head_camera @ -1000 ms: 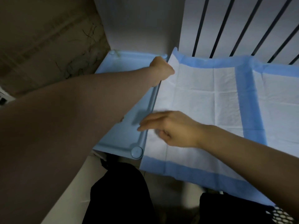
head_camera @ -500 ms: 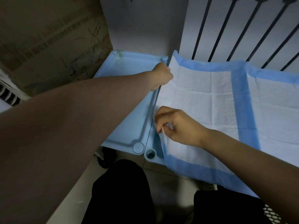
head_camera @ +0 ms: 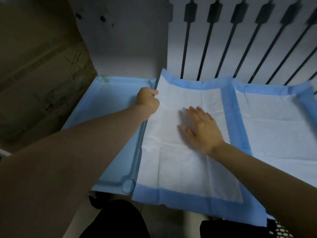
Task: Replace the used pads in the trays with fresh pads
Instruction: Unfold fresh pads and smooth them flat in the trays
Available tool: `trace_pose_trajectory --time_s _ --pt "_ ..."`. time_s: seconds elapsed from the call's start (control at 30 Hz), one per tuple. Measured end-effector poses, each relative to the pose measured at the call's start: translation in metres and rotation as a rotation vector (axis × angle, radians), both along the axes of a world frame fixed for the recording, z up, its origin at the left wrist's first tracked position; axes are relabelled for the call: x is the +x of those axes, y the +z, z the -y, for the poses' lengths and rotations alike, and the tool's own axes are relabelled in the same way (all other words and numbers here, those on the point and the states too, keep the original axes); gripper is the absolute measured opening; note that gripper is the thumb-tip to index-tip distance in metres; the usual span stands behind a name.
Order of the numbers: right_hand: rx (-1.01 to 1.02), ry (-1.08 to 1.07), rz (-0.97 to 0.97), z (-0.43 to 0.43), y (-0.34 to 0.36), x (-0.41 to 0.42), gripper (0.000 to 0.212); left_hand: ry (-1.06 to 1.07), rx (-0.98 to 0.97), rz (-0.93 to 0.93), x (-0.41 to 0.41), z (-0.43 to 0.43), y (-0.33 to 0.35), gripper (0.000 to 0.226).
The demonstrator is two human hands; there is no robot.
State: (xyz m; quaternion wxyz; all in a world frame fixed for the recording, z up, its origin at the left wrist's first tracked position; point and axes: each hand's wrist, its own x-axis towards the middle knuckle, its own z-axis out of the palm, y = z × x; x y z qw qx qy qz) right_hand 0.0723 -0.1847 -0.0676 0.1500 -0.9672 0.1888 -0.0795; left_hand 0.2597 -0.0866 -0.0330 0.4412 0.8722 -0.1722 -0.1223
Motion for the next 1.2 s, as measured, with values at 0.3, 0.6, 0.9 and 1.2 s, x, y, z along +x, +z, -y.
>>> trace_pose_trajectory --time_s 0.3,0.6,0.9,1.2 --pt "-0.111 -0.108 -0.296 0.024 -0.016 0.009 0.068 0.039 -0.034 0.122 -0.001 0.009 0.006 0.025" --pt "-0.088 -0.143 -0.171 0.027 -0.012 0.013 0.076 -0.019 -0.178 -0.095 0.018 0.045 0.006 0.047" --pt "-0.179 -0.242 -0.098 0.046 -0.009 0.037 0.085 0.148 -0.48 -0.169 0.009 0.039 0.001 0.042" --pt "-0.09 -0.221 -0.219 0.066 -0.025 0.045 0.073 -0.204 0.328 0.966 0.003 0.041 -0.023 0.043"
